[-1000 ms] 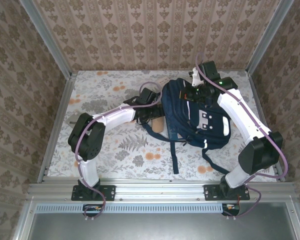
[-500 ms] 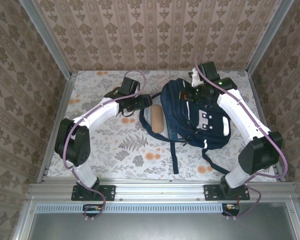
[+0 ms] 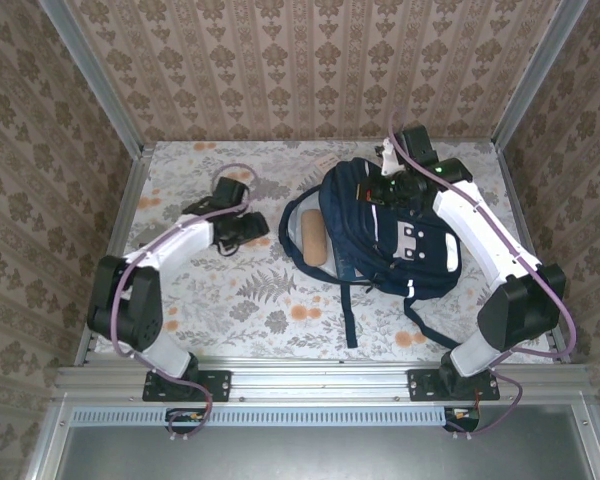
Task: Pack the student bag
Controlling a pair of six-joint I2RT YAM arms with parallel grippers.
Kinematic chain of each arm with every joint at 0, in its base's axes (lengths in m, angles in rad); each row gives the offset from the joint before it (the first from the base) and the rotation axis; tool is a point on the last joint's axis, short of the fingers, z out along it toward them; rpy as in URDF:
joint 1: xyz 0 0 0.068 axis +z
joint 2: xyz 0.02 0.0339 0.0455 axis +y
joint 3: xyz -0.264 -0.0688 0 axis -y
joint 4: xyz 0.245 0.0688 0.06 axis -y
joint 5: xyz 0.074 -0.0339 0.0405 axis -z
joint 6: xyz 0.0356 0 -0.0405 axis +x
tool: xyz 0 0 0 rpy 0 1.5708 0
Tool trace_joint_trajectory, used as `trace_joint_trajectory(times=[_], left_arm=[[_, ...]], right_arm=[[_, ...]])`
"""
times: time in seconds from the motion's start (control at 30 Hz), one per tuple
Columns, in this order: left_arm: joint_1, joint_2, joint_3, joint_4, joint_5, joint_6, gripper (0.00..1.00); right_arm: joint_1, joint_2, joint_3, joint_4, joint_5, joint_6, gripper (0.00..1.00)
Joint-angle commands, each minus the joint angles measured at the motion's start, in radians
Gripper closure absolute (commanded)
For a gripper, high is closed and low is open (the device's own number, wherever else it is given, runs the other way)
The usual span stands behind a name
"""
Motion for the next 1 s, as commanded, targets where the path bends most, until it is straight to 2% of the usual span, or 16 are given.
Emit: trace_joint_trajectory(times=[0.0, 0.2, 0.3, 0.4, 0.73, 0.97], left_arm=[[0.094, -0.096, -0.015, -0.089, -0.128, -0.018, 0.18], [0.31, -0.141, -0.037, -0.167, -0.215, 0.012, 0.01], [0.382, -0.129, -0.042, -0.179, -0.25, 0.042, 0.0], [0.439, -0.096, -0.046, -0.161, -0.23, 0.063, 0.0], [0.491, 0.114, 0.013, -0.146, -0.21, 0.09, 0.0], [0.5, 0.179, 0.016, -0.103, -0.201, 0.093, 0.0]], right_arm=[[0.015, -0.04, -0.009, 0.029, -0.002, 0.007, 1.0], [0.029, -0.041, -0.014, 0.04, -0.003, 0.007, 1.0], [0.033, -0.043, -0.015, 0.045, -0.004, 0.006, 0.99], [0.034, -0.04, -0.014, 0.049, -0.006, 0.006, 0.99], [0.037, -0.037, -0.01, 0.049, -0.007, 0.006, 0.99], [0.036, -0.032, -0.003, 0.044, -0.001, 0.006, 0.99]])
